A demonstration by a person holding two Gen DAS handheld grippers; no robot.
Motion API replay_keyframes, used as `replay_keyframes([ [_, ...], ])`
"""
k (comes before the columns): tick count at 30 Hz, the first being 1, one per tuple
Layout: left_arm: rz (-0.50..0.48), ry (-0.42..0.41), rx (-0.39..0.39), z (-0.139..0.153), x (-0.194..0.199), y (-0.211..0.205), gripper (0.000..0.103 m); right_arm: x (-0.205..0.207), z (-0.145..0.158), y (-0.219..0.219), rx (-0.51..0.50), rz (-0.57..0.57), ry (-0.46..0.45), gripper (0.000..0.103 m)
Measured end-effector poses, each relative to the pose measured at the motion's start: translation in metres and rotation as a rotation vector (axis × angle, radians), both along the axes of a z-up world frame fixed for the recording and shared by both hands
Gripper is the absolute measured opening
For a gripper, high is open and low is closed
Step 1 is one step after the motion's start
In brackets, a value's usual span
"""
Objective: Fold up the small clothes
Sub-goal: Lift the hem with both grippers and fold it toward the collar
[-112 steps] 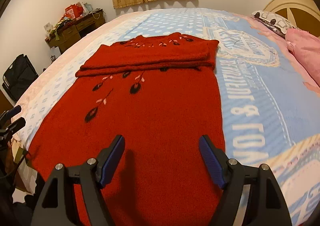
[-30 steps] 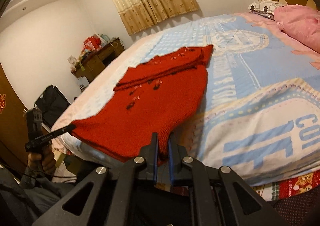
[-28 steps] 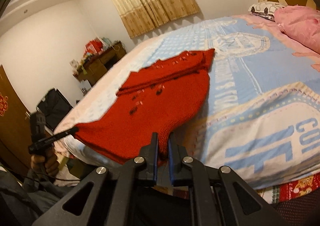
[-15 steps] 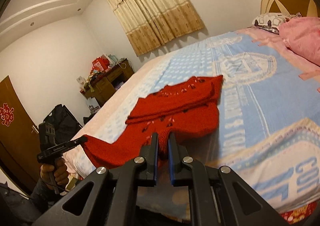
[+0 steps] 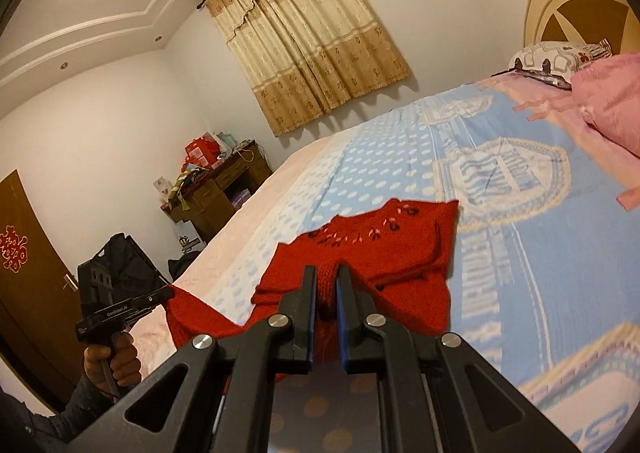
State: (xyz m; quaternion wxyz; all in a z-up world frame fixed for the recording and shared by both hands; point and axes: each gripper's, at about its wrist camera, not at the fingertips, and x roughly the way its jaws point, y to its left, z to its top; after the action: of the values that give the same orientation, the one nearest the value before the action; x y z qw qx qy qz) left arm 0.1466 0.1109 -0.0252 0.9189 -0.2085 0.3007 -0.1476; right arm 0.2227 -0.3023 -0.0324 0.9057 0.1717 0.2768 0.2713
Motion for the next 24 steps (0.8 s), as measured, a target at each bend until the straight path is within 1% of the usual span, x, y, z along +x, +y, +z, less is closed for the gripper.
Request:
replay_keyframes([
  [8, 0.009, 0.021, 0.012, 0.004, 0.052, 0.006, 0.006, 0.058, 0.014, 0.011, -0.02, -0.024, 0.004, 0.008],
  [14, 0.018, 0.038, 0.001, 0.007, 0.097, 0.015, 0.006, 0.107, 0.018, 0.014, -0.035, -0.05, 0.02, 0.008],
  [19, 0.023, 0.062, -0.007, 0.002, 0.134, 0.019, 0.006, 0.149, 0.009, 0.018, -0.044, -0.07, 0.058, 0.008],
  [21, 0.023, 0.076, -0.021, -0.003, 0.152, 0.021, 0.006, 0.168, 0.002, 0.019, -0.049, -0.075, 0.083, 0.008],
  [24, 0.034, 0.105, -0.021, -0.014, 0.175, 0.025, 0.006, 0.197, -0.011, 0.022, -0.067, -0.086, 0.125, 0.008],
])
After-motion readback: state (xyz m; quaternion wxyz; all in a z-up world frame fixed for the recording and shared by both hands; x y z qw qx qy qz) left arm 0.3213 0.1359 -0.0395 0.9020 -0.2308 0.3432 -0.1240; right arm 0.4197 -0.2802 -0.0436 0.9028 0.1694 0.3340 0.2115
